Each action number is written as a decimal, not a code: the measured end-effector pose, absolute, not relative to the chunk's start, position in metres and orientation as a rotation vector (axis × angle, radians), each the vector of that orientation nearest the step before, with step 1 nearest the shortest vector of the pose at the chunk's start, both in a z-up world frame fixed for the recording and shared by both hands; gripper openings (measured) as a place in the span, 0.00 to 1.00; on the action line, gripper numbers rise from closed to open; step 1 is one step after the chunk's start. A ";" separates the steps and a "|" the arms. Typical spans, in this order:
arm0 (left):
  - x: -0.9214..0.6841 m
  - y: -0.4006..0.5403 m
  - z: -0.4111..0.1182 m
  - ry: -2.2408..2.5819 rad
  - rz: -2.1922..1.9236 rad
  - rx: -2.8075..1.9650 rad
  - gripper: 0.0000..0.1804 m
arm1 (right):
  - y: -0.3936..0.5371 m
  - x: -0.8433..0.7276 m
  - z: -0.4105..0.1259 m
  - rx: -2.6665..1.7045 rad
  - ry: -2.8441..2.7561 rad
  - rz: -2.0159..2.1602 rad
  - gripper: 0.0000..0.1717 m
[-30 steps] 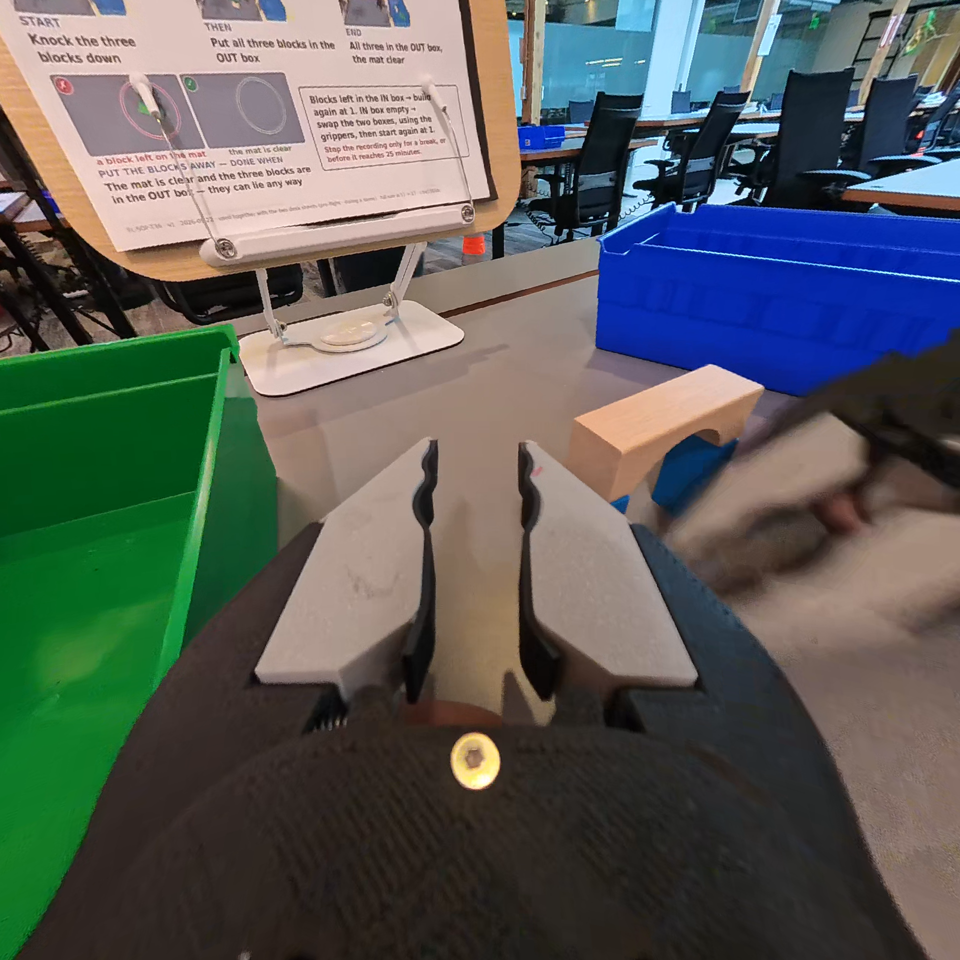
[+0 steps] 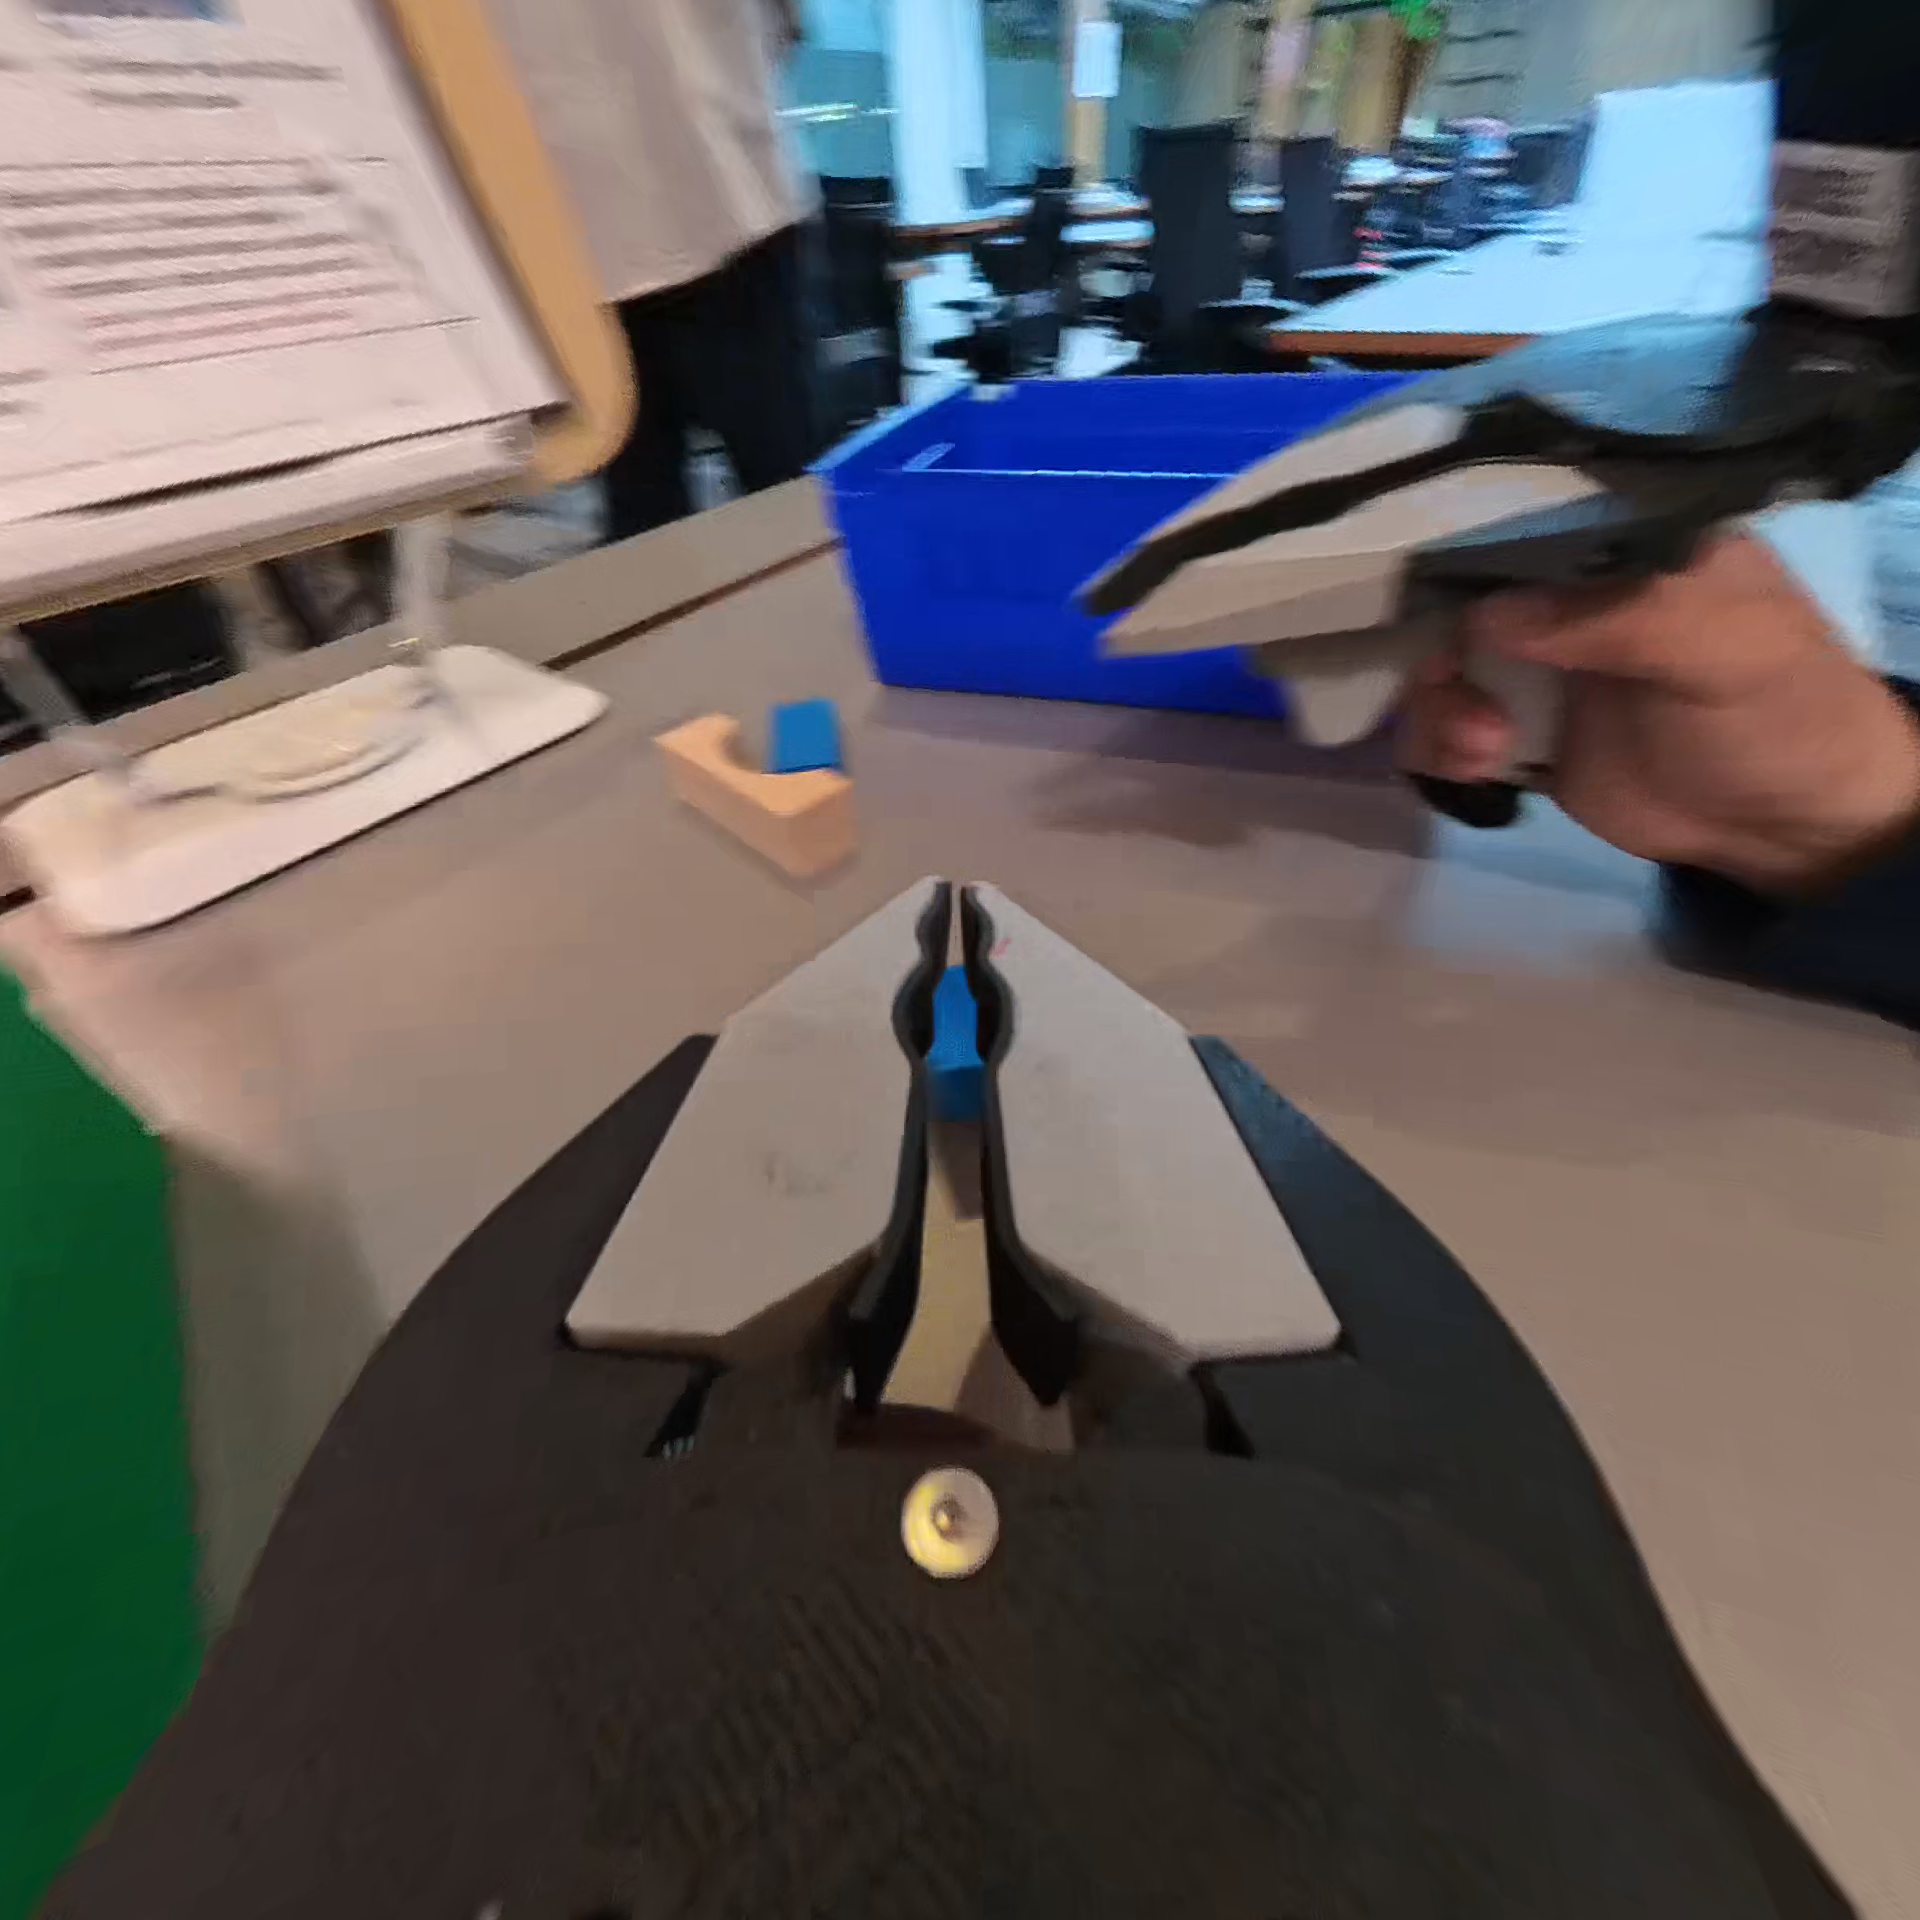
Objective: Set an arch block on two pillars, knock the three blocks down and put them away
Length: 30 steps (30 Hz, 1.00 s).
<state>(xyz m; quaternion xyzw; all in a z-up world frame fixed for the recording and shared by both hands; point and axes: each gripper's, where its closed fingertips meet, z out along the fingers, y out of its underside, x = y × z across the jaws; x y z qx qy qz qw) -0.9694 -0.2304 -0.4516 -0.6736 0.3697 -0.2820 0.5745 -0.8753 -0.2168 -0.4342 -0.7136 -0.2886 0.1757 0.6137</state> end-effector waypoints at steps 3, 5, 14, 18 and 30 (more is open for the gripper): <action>-0.997 -0.208 -0.458 0.692 -0.683 -1.694 0.07 | -0.221 -0.874 -0.427 -1.611 -0.639 0.476 0.08; -1.003 -0.202 -0.463 0.610 -0.754 -1.761 0.08 | -0.221 -0.879 -0.435 -1.651 -0.651 0.536 0.12; -1.000 -0.201 -0.473 0.649 -0.691 -1.801 0.13 | -0.238 -0.931 -0.507 -1.901 -0.977 0.573 0.32; -1.002 -0.200 -0.472 0.638 -0.696 -1.800 0.13 | -0.232 -0.944 -0.523 -1.923 -1.101 0.410 0.39; -1.001 -0.201 -0.472 0.648 -0.701 -1.800 0.13 | -0.233 -0.956 -0.523 -1.773 -1.424 0.672 0.57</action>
